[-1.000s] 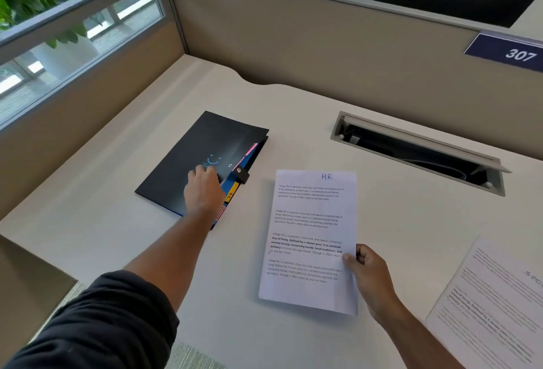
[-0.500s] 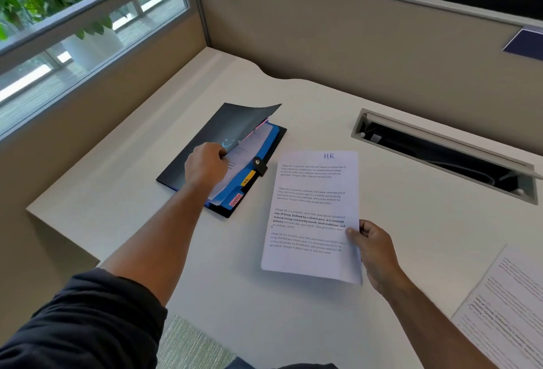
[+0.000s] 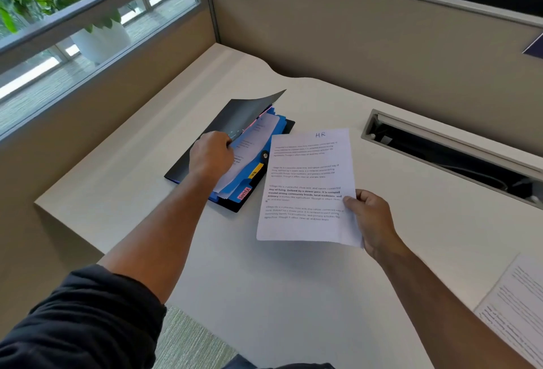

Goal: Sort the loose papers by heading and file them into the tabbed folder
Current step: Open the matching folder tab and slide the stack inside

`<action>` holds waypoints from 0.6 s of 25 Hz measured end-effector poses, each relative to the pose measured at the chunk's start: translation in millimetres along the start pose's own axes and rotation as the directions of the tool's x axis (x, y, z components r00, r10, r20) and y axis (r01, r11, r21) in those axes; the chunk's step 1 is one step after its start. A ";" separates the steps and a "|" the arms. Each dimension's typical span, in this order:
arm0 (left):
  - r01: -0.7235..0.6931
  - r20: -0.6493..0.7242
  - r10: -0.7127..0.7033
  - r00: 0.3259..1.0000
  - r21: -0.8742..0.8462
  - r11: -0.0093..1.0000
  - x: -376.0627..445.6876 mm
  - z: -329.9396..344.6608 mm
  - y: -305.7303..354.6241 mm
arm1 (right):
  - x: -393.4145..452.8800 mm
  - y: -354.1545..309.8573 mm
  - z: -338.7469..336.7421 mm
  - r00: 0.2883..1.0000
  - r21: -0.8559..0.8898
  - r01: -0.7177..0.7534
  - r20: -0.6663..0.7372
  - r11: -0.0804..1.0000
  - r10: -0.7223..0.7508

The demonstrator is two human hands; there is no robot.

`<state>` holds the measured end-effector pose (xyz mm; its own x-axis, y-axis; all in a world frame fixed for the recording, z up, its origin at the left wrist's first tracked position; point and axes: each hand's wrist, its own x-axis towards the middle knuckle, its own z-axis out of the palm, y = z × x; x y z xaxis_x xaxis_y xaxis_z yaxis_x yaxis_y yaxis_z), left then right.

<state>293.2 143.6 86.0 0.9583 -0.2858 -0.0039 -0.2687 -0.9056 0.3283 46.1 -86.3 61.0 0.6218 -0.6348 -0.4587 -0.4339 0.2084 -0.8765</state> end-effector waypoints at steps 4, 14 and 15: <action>-0.012 -0.018 0.013 1.000 0.034 0.999 0.9 -2.3 1.7 | 12.3 -18.8 28.9 1.000 -0.043 0.013 0.029 0.999 -0.012; -0.004 0.037 0.003 0.999 0.021 1.000 -2.2 -2.4 3.8 | 37.7 -52.9 108.2 0.989 -0.149 0.106 -0.084 0.983 -0.119; -0.006 0.040 0.006 0.999 0.012 1.000 -1.9 -2.2 3.7 | 36.9 -52.9 115.2 0.987 -0.160 0.115 -0.094 0.980 -0.131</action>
<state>290.6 141.5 89.3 0.9522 -0.3030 -0.0394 -0.2757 -0.9076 0.3167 167.1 -35.1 73.6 0.6092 -0.7236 -0.3245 -0.4583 0.0128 -0.8887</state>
